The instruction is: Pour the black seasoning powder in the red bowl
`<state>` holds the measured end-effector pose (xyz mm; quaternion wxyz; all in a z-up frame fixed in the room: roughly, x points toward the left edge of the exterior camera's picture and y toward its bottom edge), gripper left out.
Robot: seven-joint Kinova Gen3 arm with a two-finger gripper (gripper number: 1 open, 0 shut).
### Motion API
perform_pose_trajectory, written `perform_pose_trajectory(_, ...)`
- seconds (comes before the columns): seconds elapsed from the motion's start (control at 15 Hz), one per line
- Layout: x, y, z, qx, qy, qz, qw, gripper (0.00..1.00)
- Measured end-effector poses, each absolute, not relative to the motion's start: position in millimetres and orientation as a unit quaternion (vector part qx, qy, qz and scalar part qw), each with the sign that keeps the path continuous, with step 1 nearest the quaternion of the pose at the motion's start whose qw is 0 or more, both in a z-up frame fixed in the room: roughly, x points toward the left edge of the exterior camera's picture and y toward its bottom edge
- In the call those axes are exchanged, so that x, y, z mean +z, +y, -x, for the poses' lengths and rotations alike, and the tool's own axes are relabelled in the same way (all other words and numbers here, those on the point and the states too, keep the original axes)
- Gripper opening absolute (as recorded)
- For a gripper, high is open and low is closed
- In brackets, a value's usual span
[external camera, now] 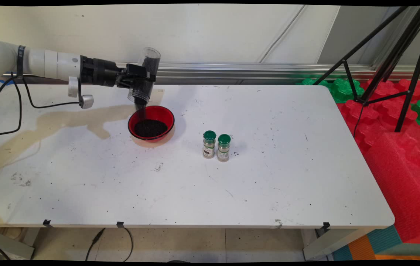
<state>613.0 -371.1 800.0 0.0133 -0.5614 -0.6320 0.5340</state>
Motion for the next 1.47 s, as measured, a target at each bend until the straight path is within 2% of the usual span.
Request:
perform_pose_trajectory(0.93, 801.1, -369.3, -613.9, 0.534, -0.643, 0.549, 0.019, 0.0)
perform_pose_trajectory(1.47, 804.4, -369.3, -615.3, 0.525, -0.694, 0.488, 0.064, 0.0)
